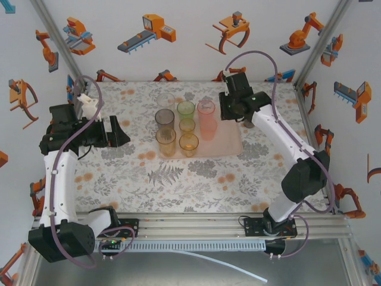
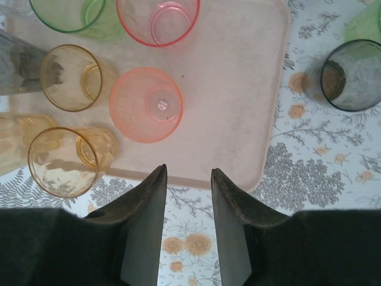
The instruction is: Place the glasses into the tray
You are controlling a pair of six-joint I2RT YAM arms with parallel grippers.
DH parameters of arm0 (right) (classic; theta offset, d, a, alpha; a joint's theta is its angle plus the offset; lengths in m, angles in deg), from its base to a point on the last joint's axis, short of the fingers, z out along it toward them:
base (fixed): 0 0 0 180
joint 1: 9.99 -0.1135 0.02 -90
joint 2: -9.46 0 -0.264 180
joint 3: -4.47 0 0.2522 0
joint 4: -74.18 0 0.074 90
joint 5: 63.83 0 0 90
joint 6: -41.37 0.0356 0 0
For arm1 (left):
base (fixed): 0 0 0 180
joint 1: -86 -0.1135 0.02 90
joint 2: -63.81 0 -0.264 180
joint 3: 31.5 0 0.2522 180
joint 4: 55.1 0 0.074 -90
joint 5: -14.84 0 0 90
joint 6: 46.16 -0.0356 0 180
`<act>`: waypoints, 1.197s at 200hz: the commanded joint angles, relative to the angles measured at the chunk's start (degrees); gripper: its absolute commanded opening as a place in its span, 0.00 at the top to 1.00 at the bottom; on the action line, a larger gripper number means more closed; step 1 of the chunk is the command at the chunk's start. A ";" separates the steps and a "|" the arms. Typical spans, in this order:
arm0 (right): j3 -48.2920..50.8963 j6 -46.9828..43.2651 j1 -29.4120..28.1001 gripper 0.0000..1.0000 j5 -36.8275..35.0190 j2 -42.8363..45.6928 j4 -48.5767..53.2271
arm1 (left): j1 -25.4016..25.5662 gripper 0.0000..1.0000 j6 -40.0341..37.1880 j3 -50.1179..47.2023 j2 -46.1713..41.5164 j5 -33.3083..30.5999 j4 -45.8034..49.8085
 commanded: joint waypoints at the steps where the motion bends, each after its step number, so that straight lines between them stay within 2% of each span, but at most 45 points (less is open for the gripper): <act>1: 3.96 1.22 0.44 0.63 -3.97 3.96 0.37 | -0.25 0.03 -0.40 0.26 0.78 1.33 -0.58; 62: 15.65 6.11 3.00 0.62 -7.70 14.02 0.82 | -0.23 0.03 -0.33 0.59 2.61 1.95 -0.24; 83: 18.77 7.33 5.73 0.61 -8.28 15.81 0.71 | -0.29 0.03 -0.27 0.88 2.67 1.79 0.30; 118: 21.59 9.59 11.11 0.60 -5.13 17.88 -1.55 | -0.30 0.03 -0.55 0.61 2.11 1.72 0.39; 182: 19.24 10.51 19.67 0.59 -1.22 10.83 -7.25 | -0.29 0.03 -1.70 -0.84 1.19 1.02 0.13; 239: 15.35 10.84 21.75 0.59 -1.87 3.28 -12.54 | -0.34 0.03 -1.66 0.38 2.96 0.55 0.64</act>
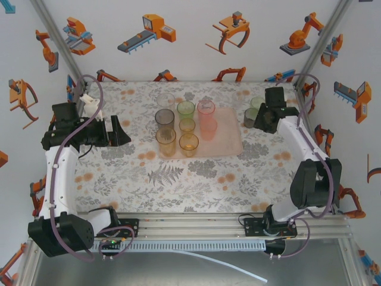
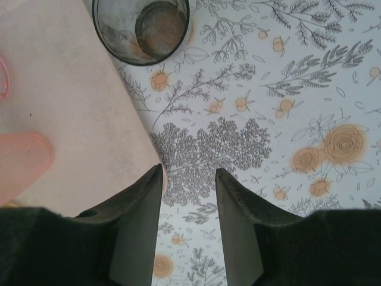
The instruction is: Place the glasses into the tray
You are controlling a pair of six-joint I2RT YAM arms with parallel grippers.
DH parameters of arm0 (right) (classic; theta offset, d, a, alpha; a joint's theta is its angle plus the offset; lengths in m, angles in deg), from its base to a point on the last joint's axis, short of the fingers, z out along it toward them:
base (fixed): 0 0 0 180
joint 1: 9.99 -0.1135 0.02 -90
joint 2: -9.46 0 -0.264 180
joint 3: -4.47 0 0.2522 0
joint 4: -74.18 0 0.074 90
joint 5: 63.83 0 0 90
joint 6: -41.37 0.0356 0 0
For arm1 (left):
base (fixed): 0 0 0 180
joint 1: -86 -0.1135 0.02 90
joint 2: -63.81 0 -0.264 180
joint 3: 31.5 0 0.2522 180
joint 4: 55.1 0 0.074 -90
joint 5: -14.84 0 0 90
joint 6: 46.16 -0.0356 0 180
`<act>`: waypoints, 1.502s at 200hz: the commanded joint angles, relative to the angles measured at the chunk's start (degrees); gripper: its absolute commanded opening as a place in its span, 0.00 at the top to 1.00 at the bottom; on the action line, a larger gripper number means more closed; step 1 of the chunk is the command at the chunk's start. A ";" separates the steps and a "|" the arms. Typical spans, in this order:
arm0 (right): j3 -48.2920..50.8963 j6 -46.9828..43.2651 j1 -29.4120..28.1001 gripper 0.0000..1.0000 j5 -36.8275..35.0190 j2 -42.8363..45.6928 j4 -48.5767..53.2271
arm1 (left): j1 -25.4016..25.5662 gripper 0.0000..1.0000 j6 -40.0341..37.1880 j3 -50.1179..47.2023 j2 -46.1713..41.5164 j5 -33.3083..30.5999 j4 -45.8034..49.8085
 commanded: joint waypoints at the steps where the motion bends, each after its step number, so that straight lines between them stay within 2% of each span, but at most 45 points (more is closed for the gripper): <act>1: -3.37 1.05 0.50 0.59 -0.23 -1.49 -4.12 | -0.36 0.03 -1.19 0.45 0.50 0.17 0.54; 135: -12.86 -1.64 3.77 0.58 4.08 -15.04 -7.99 | -2.56 0.03 -0.71 0.08 0.94 0.50 0.63; 247: -16.25 -3.68 4.46 0.58 3.07 -20.02 -6.90 | -3.99 0.03 -0.30 -0.10 1.56 0.96 0.02; 300: -17.61 -3.53 4.98 0.59 4.96 -23.00 -7.29 | -3.99 0.03 -0.13 0.08 2.13 1.11 -0.07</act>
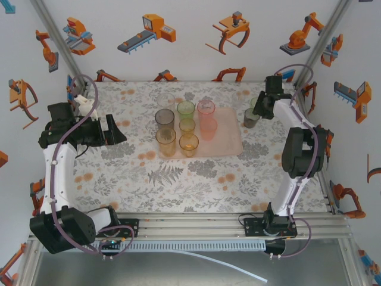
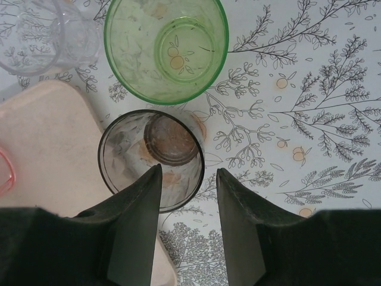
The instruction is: Place the glasses into the tray
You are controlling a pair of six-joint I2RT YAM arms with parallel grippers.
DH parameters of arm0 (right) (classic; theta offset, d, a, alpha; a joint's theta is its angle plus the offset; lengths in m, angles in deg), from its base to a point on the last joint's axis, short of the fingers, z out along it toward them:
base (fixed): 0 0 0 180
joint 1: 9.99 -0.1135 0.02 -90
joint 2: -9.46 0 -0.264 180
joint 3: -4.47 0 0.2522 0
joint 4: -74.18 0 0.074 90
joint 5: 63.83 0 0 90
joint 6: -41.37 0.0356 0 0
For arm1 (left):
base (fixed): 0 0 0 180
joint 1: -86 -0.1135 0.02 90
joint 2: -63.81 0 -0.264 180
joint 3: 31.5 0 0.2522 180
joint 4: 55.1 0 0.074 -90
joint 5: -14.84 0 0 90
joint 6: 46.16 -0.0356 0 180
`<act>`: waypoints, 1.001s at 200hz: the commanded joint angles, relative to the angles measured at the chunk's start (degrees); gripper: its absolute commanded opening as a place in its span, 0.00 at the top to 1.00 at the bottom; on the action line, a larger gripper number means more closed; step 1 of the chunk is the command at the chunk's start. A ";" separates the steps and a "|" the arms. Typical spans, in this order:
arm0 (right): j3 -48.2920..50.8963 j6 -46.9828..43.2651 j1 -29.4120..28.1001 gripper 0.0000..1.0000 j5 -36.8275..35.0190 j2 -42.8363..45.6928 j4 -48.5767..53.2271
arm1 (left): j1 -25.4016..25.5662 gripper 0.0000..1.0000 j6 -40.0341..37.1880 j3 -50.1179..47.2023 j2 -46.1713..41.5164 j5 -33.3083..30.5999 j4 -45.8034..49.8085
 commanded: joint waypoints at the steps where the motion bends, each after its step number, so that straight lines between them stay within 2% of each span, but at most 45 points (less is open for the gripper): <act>1: -2.37 -0.67 0.38 0.59 1.09 -1.60 -0.12 | -0.29 0.03 -0.13 0.08 0.36 1.48 -0.05; 90: -2.54 -1.39 0.38 0.64 0.60 -3.73 -0.47 | -0.27 0.03 0.00 0.21 1.04 1.39 -0.14; 200: -1.66 -1.95 0.38 0.80 -0.16 -3.30 0.17 | -0.29 0.03 -0.10 -0.12 0.42 1.31 -0.25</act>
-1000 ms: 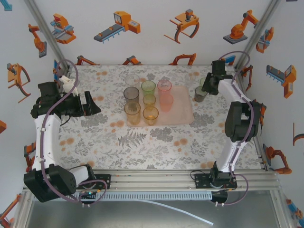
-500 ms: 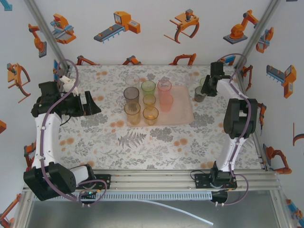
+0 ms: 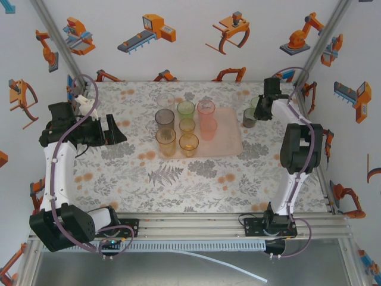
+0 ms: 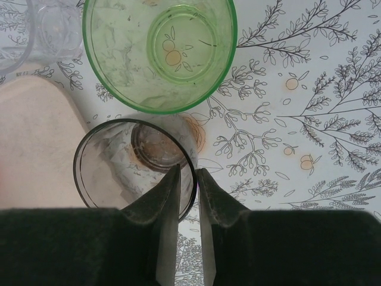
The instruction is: Place the glasses into the tray
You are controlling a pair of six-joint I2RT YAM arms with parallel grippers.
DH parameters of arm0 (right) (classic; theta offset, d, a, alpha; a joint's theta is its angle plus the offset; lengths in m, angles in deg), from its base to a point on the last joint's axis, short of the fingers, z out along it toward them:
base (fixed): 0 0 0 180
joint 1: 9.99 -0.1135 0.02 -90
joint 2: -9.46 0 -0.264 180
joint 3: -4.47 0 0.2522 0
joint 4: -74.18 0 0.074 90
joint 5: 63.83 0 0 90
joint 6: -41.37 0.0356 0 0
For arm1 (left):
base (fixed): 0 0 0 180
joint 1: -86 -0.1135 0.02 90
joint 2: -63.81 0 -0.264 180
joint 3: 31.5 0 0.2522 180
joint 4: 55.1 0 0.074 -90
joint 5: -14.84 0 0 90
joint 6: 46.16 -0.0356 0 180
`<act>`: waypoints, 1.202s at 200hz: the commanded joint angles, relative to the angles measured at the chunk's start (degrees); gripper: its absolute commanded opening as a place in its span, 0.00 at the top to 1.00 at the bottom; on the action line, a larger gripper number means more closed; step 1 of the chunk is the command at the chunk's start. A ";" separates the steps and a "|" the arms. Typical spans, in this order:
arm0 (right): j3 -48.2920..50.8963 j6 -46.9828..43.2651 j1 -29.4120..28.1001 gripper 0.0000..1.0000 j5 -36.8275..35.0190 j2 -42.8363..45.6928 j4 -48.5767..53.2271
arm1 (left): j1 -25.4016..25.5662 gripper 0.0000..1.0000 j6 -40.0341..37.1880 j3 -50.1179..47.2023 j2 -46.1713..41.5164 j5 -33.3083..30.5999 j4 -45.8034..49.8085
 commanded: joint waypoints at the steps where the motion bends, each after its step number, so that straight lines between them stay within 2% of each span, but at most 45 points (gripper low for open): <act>1: -0.79 -1.03 0.32 0.80 -0.97 0.05 0.22 | -0.29 0.03 -0.07 -0.15 -0.53 1.31 -0.24; 93: 0.77 -1.81 0.32 0.91 -1.49 2.68 0.69 | -0.26 0.03 0.11 -0.44 -1.54 1.53 -0.40; 187: 2.69 -2.14 0.32 0.93 -0.73 7.74 1.79 | -0.25 0.03 0.50 -0.36 -2.06 2.26 -0.75; 240: 6.46 -0.64 -0.07 0.94 1.84 14.03 2.58 | -0.12 0.03 1.00 0.48 -1.81 2.98 -0.88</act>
